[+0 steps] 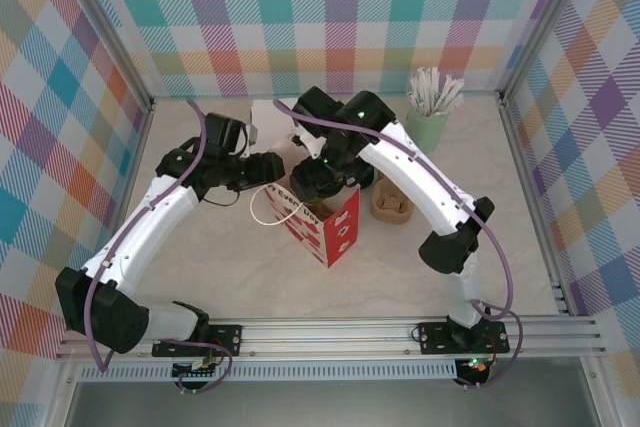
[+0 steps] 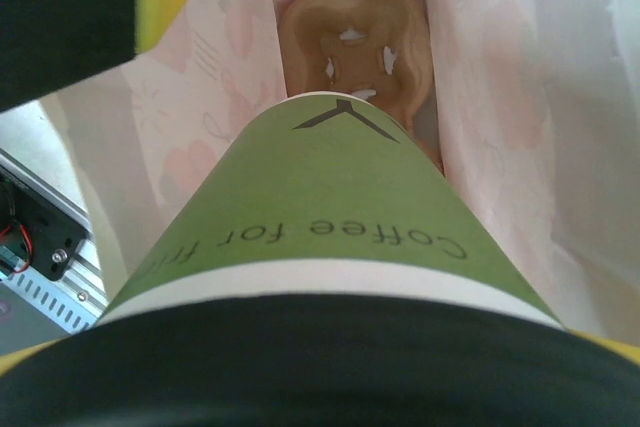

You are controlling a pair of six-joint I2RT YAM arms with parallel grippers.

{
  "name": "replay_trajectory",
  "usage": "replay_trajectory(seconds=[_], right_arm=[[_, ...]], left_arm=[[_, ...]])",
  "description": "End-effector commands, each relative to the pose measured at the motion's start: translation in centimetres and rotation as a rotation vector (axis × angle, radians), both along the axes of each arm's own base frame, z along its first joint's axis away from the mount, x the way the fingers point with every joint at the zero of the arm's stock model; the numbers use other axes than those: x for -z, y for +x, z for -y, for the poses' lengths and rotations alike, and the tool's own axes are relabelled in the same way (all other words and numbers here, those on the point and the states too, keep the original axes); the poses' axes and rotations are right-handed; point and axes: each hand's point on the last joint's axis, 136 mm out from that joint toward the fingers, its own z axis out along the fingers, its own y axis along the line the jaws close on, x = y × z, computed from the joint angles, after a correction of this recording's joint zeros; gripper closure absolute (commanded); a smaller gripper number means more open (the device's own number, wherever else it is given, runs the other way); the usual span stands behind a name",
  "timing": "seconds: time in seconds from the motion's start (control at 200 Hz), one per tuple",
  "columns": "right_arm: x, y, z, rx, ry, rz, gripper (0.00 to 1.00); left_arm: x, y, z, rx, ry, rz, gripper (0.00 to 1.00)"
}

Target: Pack the takeout coffee

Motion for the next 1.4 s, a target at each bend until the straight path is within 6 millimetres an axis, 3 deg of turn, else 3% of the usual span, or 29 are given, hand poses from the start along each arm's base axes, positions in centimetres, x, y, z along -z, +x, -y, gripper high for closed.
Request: replay_trajectory(seconds=[0.0, 0.485, 1.395], right_arm=[[1.3, -2.3, 2.2, -0.02, -0.111, -0.107, 0.24], [2.0, -0.7, 5.4, 0.064, -0.199, -0.104, 0.24], [7.1, -1.5, 5.0, -0.058, -0.344, -0.208, 0.23]], left_arm=[[-0.5, -0.5, 0.0, 0.009, -0.025, 0.015, 0.37], [-0.1, -0.8, -0.3, 0.023, 0.003, 0.015, 0.38], [-0.8, -0.6, 0.3, 0.048, -0.024, 0.031, 0.37]])
